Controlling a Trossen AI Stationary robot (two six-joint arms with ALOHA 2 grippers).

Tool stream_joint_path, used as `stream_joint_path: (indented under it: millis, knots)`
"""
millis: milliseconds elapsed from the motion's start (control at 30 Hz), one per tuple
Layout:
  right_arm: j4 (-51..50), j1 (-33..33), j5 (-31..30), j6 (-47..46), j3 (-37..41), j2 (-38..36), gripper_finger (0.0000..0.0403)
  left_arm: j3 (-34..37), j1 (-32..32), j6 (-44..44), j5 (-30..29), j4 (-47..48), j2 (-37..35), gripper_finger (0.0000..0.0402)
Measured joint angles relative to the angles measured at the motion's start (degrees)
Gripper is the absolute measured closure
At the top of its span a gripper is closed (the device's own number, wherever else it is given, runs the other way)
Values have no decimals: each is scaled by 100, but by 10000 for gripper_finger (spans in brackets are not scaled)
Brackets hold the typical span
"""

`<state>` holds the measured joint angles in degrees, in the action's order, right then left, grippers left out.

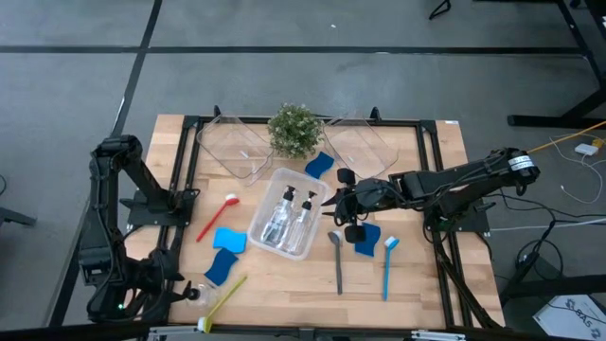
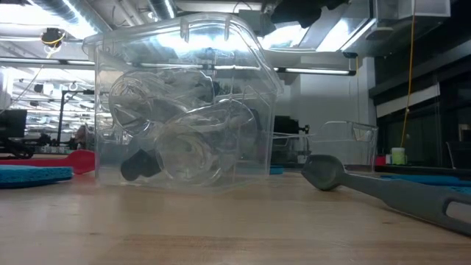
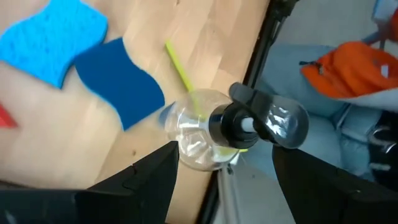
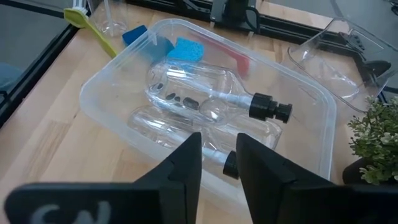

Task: Pick & Place Kitchen Sink Supplies
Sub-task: Put the liquid dispenser bottle into the white bin

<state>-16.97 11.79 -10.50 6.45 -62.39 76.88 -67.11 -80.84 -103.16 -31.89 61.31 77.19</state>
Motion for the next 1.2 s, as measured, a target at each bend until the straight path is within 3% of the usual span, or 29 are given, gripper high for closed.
stream_joint_path:
  millis: [400, 800, 1200]
  knots:
    - [133, 0, -2, -73, 0, -2, 302, 13, 0, 2077, -278, 23, -2, 151]
    - [254, -98, -50, -134, 0, 0, 302, 17, -4, 2550, -172, 19, -4, 151]
    - [254, -151, -49, -254, 0, 0, 302, 20, -124, 3903, -887, 33, -4, 151]
